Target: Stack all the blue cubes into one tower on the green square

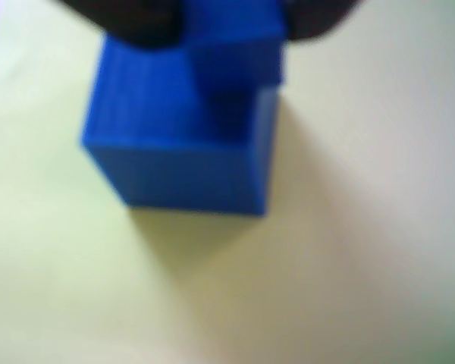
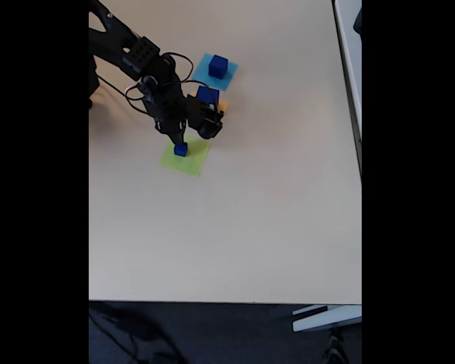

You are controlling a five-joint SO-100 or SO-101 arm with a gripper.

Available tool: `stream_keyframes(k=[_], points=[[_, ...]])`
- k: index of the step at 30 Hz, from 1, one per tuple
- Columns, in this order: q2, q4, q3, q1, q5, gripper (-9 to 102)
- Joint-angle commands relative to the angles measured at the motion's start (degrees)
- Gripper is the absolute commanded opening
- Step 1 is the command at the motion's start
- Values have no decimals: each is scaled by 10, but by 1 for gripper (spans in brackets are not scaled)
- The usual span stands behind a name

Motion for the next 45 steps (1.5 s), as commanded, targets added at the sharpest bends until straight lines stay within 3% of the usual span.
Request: stream_keyframes(k=[1, 7, 23, 33, 45], points=[[39, 25, -41, -8, 0, 0], [68, 137, -139, -38, 57, 0], [15, 117, -206, -214, 312, 0], [-19, 82, -191, -230, 326, 0], [-8, 72, -164, -220, 265, 0]])
